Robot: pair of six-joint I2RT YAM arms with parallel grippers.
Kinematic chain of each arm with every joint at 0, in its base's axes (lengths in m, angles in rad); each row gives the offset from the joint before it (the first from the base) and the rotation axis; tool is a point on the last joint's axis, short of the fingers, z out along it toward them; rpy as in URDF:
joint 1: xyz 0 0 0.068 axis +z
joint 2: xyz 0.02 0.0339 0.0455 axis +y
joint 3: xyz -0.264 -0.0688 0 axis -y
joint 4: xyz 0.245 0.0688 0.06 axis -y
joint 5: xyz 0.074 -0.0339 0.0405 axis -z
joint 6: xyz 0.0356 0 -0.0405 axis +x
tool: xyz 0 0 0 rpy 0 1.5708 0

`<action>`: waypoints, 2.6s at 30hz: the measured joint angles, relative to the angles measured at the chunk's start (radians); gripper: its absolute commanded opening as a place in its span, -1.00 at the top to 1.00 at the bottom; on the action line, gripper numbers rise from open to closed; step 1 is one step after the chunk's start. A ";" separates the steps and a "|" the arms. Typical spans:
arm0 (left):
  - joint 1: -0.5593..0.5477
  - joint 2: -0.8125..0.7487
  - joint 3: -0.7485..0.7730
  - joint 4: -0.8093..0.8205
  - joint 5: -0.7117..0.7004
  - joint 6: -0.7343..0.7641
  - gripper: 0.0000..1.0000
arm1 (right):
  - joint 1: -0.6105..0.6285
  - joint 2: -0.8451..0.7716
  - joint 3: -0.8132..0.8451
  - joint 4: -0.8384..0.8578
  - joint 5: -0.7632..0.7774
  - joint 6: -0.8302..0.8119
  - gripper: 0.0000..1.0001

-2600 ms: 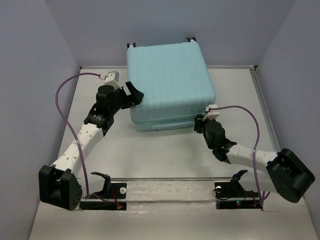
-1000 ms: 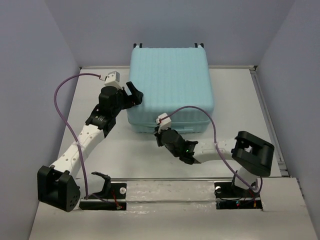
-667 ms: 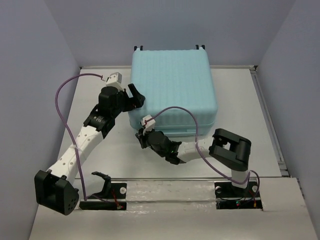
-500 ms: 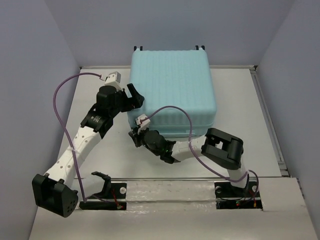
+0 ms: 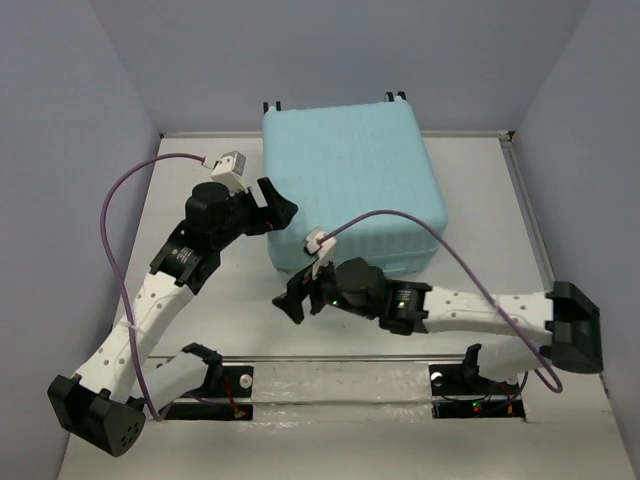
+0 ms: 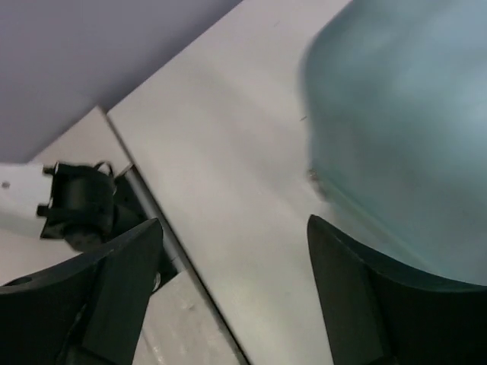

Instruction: Pack the luggage

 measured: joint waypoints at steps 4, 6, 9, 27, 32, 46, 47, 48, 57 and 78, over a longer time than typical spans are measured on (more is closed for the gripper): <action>-0.002 -0.022 0.008 0.006 -0.018 0.016 -0.96 | -0.208 -0.235 -0.007 -0.127 0.006 0.003 0.86; -0.002 -0.025 0.018 0.006 -0.034 0.031 -0.96 | -0.406 -0.351 -0.006 -0.205 0.017 0.006 0.12; -0.002 -0.025 0.021 0.005 -0.048 0.047 -0.97 | -0.666 -0.418 0.050 -0.309 0.033 -0.006 -0.98; -0.013 0.056 -0.069 0.086 -0.048 0.085 -0.96 | -1.197 0.215 0.496 -0.458 -0.642 -0.014 -0.84; -0.122 0.049 -0.095 0.128 -0.176 0.055 -0.96 | -1.181 0.409 0.709 -0.454 -0.671 -0.042 -0.83; -0.420 0.043 -0.081 0.034 -0.267 -0.062 -0.96 | -1.089 0.765 1.210 -0.487 -0.718 -0.031 -1.00; -0.420 0.051 -0.072 0.026 -0.266 -0.063 -0.96 | -1.089 0.773 1.234 -0.512 -0.713 -0.030 -1.00; -0.420 0.066 -0.055 0.013 -0.261 -0.065 -0.96 | -1.089 0.779 1.256 -0.530 -0.710 -0.028 -1.00; -0.417 0.177 0.091 -0.038 -0.230 -0.076 -0.98 | -1.092 0.730 1.352 -0.627 -0.799 0.003 -1.00; -0.382 0.052 -0.043 0.222 -0.235 -0.040 -0.93 | -0.721 -0.776 -0.496 -0.156 -0.665 0.142 0.83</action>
